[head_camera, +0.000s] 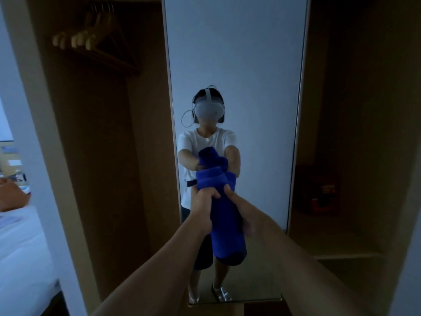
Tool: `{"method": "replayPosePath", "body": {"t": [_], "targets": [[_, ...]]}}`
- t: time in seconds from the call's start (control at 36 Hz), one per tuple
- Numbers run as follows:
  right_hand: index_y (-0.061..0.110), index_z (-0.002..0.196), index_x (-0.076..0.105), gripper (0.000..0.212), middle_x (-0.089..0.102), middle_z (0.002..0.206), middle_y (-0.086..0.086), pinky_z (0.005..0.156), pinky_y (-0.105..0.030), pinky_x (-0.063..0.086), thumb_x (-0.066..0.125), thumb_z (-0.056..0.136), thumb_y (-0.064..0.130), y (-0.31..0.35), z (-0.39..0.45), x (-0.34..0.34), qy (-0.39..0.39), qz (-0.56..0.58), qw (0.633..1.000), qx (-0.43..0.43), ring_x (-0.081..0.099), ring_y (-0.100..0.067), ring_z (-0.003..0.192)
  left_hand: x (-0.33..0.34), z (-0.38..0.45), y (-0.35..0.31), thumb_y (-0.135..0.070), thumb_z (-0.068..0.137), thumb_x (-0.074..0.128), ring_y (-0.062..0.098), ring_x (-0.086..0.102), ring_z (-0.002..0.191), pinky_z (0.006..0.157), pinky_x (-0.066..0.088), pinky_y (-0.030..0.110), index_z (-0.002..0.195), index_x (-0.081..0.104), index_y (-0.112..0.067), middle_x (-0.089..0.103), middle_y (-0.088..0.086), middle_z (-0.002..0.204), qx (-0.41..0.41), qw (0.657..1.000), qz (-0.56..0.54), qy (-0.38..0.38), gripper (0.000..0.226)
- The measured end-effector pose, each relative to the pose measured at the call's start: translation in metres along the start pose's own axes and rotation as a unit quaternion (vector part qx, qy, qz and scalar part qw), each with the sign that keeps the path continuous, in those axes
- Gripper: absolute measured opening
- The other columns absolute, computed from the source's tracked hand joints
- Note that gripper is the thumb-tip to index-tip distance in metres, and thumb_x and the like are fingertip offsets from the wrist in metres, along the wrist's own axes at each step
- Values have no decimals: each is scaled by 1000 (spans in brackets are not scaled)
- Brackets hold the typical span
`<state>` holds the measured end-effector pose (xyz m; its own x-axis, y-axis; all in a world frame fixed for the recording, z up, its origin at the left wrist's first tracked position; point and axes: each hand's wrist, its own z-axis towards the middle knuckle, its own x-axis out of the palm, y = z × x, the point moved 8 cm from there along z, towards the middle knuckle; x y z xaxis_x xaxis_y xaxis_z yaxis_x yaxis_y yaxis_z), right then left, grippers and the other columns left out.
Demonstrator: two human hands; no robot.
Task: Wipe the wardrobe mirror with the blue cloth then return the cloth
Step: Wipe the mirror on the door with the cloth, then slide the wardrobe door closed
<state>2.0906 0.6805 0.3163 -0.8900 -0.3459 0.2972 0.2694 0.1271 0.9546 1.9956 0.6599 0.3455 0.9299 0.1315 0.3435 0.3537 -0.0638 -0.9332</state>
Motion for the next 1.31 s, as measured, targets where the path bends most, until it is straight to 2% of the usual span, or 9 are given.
{"method": "replayPosePath", "body": {"t": [0.11, 0.22, 0.36, 0.47, 0.61, 0.97, 1.14, 1.25, 1.31], "targets": [[11, 124, 58, 65, 66, 117, -14, 89, -43, 52, 77, 71, 43, -11, -20, -33, -14, 2, 999, 43, 64, -31, 107, 31, -9, 22, -1, 59, 45, 36, 61, 90, 80, 51, 43, 98, 63, -4, 67, 19, 98, -108, 987, -52, 103, 44], [9, 115, 62, 62, 72, 102, -15, 72, -38, 53, 81, 60, 31, -16, -40, -70, -98, -33, 992, 71, 70, -31, 87, 40, -5, 21, -2, 75, 44, 24, 54, 78, 71, 46, 33, 99, 59, -9, 60, 10, 85, -64, 992, 8, 107, 29], [10, 104, 63, 39, 71, 89, -17, 69, -41, 49, 72, 66, 15, -5, -73, -145, -285, 62, 957, 4, 64, -33, 81, -18, 19, -18, -18, 89, 53, 15, 51, 97, 78, 43, 30, 112, 50, -19, 53, 3, 111, 182, 971, 87, -127, 24], [15, 98, 59, 21, 63, 92, -14, 66, -39, 45, 58, 77, 10, 7, -97, -185, -352, 112, 928, -45, 58, -32, 79, -61, 38, -23, -39, 92, 44, 27, 35, 126, 103, 33, 46, 133, 41, -21, 40, 8, 137, 178, 940, 167, -237, 45], [17, 96, 59, 22, 62, 93, -12, 68, -40, 42, 57, 75, 9, 18, -100, -196, -360, 106, 926, -43, 56, -32, 83, -65, 75, -11, -57, 96, 25, 31, 29, 137, 110, 27, 51, 149, 21, -27, 27, 9, 152, 125, 967, 166, -146, 61], [17, 99, 61, 26, 64, 97, -13, 73, -41, 46, 54, 75, 9, 10, -55, -190, -319, 112, 940, -38, 58, -34, 84, -47, 96, -15, -55, 97, 18, 22, 19, 144, 117, 16, 48, 149, 23, -22, 22, 2, 156, 158, 978, 122, -53, 61], [17, 97, 61, 33, 65, 94, -14, 70, -42, 47, 59, 65, 11, 1, -63, -209, -327, 101, 939, -16, 60, -34, 83, -57, 100, -13, -52, 99, 16, 26, 28, 139, 111, 23, 47, 147, 26, -23, 33, 7, 149, 136, 977, 126, -101, 57], [18, 98, 63, 42, 67, 94, -14, 72, -45, 47, 61, 57, 12, -4, -73, -218, -327, 92, 940, -17, 61, -36, 86, -50, 99, -9, -64, 93, 23, 16, 40, 133, 108, 33, 37, 135, 47, -25, 49, -4, 137, 125, 984, 126, -5, 63], [19, 100, 63, 44, 67, 97, -13, 77, -47, 47, 62, 57, 11, -5, -77, -219, -328, 91, 940, -18, 61, -36, 90, -58, 100, -7, -64, 93, 23, 22, 38, 135, 107, 34, 39, 139, 43, -25, 48, 0, 139, 110, 986, 120, -32, 63]]}}
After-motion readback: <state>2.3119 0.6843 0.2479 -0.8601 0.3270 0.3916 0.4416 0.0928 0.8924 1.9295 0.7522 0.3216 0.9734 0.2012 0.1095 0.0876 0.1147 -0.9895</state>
